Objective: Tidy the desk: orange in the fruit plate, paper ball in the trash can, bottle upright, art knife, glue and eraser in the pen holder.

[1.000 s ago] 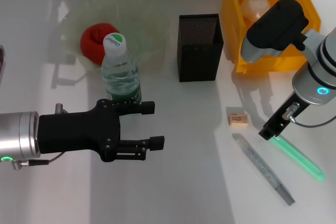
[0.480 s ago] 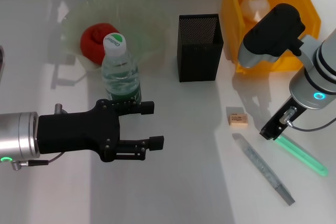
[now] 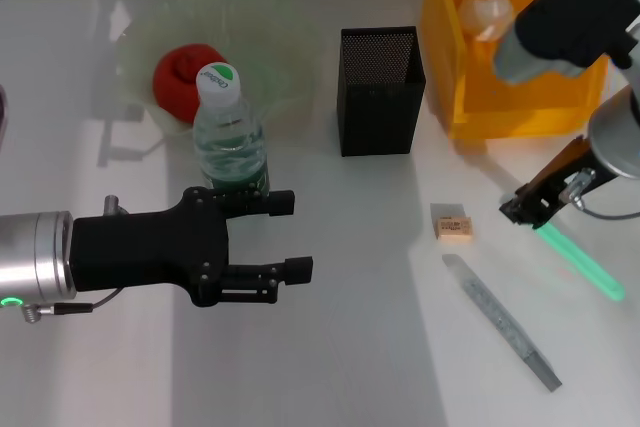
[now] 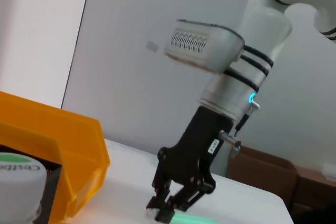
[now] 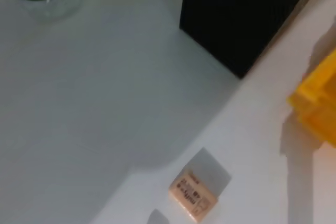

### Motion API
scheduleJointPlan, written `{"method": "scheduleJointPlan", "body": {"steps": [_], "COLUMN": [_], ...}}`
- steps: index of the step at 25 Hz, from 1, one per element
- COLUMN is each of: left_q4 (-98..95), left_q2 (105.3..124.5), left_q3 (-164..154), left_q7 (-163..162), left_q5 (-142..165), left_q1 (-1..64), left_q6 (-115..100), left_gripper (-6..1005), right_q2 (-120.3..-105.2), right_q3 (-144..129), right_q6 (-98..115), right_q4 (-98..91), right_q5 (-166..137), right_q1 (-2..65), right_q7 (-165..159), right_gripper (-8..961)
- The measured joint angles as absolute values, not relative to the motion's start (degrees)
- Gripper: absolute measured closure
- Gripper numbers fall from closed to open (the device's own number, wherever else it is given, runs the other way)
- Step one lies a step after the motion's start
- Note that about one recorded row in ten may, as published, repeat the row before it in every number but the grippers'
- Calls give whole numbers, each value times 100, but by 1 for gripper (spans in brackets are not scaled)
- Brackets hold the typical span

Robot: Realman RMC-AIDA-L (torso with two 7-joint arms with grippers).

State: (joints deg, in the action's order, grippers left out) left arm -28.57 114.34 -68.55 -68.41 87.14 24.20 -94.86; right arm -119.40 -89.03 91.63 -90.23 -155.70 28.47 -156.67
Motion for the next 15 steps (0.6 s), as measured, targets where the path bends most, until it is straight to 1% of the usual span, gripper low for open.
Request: {"method": "scheduleJointPlan", "body": {"steps": [6, 9, 10, 11, 13, 14, 15], "left_q4": [-2847, -2842, -2846, -2846, -2855, -2859, -2864], "left_q2": [11446, 11462, 11478, 11478, 11485, 11485, 11486], "left_q3": [-6848, -6847, -6847, -6847, -6847, -6846, -6847], "left_q7": [-6848, -6847, -6845, -6845, -6844, -6844, -6843], "left_q5": [8708, 8711, 8724, 8724, 8734, 8736, 8736], "left_q1": [2419, 2414, 2412, 2412, 2412, 2413, 2414], "left_q6": [-9501, -9506, -9495, -9495, -9488, -9489, -9491], "left_gripper": [172, 172, 172, 172, 172, 172, 172], "right_q2": [-11941, -11934, -11931, -11931, -11929, -11925, -11914], "right_q3": [-7928, -6857, -6154, -6154, -5669, -5497, -5310], "right_q6": [9301, 9219, 8975, 8975, 8618, 8444, 8222], "right_q4": [-10109, -10470, -10343, -10343, -9905, -9582, -8773], "right_q5": [-14999, -13922, -12990, -12990, -11907, -11355, -10406], "right_q1": [2486, 2318, 2220, 2220, 2134, 2102, 2128], "right_q7": [-15414, -15077, -14732, -14732, -14163, -13822, -13119], "right_gripper": [772, 768, 767, 765, 763, 762, 760]}}
